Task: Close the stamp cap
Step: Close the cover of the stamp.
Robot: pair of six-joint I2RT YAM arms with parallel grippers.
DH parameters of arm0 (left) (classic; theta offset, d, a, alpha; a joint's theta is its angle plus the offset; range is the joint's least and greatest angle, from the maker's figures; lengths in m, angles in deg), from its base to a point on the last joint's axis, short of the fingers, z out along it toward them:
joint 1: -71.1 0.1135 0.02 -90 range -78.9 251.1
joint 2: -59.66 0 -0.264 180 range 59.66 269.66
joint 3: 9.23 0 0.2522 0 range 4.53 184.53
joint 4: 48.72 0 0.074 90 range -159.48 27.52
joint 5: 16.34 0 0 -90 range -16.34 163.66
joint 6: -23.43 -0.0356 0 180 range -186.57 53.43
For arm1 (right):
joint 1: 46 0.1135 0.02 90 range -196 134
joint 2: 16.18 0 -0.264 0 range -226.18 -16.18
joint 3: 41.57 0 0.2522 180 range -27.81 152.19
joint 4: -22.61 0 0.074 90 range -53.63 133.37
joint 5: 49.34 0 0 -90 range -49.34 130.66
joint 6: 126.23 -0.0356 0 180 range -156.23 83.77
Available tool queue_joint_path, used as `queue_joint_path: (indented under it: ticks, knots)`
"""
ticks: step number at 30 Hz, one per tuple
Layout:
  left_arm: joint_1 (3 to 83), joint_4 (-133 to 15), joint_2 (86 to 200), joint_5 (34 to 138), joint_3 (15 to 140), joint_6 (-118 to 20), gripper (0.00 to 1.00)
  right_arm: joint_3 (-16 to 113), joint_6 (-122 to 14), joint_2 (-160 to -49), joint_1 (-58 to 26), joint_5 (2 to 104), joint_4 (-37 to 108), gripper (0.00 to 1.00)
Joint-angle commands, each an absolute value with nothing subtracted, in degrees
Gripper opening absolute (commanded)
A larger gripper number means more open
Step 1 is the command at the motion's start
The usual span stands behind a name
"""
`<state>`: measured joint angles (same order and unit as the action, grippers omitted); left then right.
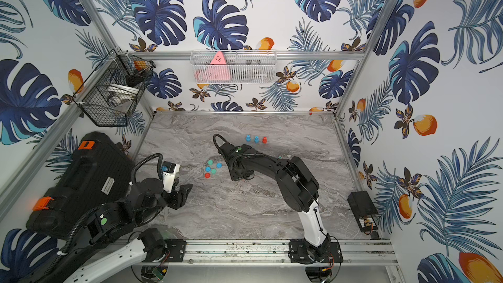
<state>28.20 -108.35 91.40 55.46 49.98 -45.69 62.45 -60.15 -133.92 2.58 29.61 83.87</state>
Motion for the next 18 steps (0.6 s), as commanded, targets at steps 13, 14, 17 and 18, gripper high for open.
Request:
queue_joint_path:
  ticks: [13,14,17,18]
  knots:
    - [28.21,-107.30,91.06,54.70,49.99,-46.11,0.65,63.97,-59.61,-135.10,2.60,28.33,84.47,0.15]
    - [28.21,-107.28,91.08,54.69,49.98,-46.11,0.65,63.82,-59.69,-135.21,2.60,28.30,84.38,0.15]
    - [28.21,-107.30,91.19,54.72,50.04,-46.14,0.65,63.59,-59.63,-135.49,2.55,28.12,84.17,0.15]
    - [28.21,-107.31,91.18,54.71,49.97,-46.10,0.65,63.56,-59.65,-135.59,2.52,28.07,84.18,0.15]
